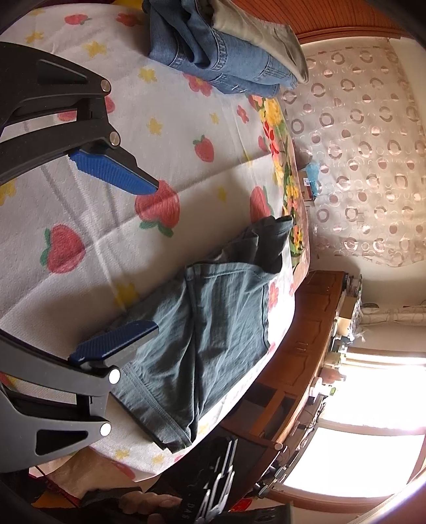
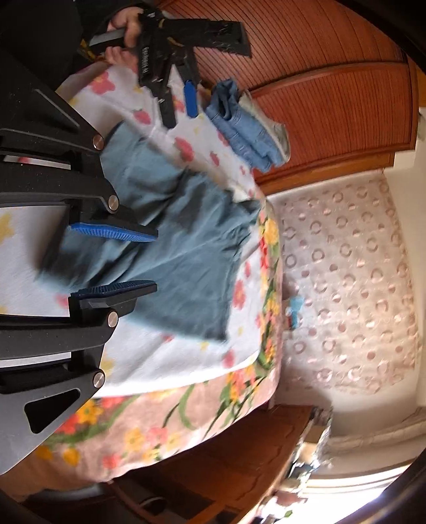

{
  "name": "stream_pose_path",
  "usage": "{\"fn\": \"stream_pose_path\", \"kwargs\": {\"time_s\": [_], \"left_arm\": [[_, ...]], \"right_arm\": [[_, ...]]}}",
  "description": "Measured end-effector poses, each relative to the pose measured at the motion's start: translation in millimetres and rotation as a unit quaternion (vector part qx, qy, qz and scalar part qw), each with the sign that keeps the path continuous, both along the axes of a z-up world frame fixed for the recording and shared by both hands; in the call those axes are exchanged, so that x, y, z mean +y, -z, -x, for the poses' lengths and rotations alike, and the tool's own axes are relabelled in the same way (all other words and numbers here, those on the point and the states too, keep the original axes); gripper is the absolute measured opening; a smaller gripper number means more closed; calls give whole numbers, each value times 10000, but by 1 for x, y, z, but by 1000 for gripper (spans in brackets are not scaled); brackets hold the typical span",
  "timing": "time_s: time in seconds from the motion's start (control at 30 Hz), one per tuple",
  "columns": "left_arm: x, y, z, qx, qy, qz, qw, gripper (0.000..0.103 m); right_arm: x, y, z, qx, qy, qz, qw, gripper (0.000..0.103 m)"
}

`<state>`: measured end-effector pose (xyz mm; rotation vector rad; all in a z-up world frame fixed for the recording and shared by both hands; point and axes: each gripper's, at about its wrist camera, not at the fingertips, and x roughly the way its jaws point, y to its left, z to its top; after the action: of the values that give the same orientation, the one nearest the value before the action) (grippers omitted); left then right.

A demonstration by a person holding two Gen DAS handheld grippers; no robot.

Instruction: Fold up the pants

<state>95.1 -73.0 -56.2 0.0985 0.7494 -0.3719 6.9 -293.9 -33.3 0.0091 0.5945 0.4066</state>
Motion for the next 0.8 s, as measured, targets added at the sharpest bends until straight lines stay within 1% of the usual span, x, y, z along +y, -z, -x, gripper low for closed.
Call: {"fn": "stream_pose_path", "kwargs": {"time_s": [0.07, 0.23, 0.3, 0.43, 0.6, 0.8], "left_arm": [[3, -1, 0, -23, -29, 7, 10000, 80], [13, -7, 0, -128, -129, 34, 9998, 80], [19, -10, 1, -170, -182, 58, 9997, 80], [30, -15, 3, -245, -300, 111, 9992, 80], [37, -16, 4, -270, -337, 133, 9990, 80], [39, -12, 3, -225, -346, 141, 9990, 80]], "right_arm": [[12, -4, -9, -47, -159, -34, 9999, 32], [50, -2, -31, -1, -685, -9, 9977, 33], [65, 0, -41, 72, -841, 75, 9964, 33], [87, 7, -57, 207, -1025, 285, 9941, 33], [103, 12, -73, 352, -1183, 542, 9909, 33], [114, 19, -94, 527, -1201, 862, 9876, 33]]}}
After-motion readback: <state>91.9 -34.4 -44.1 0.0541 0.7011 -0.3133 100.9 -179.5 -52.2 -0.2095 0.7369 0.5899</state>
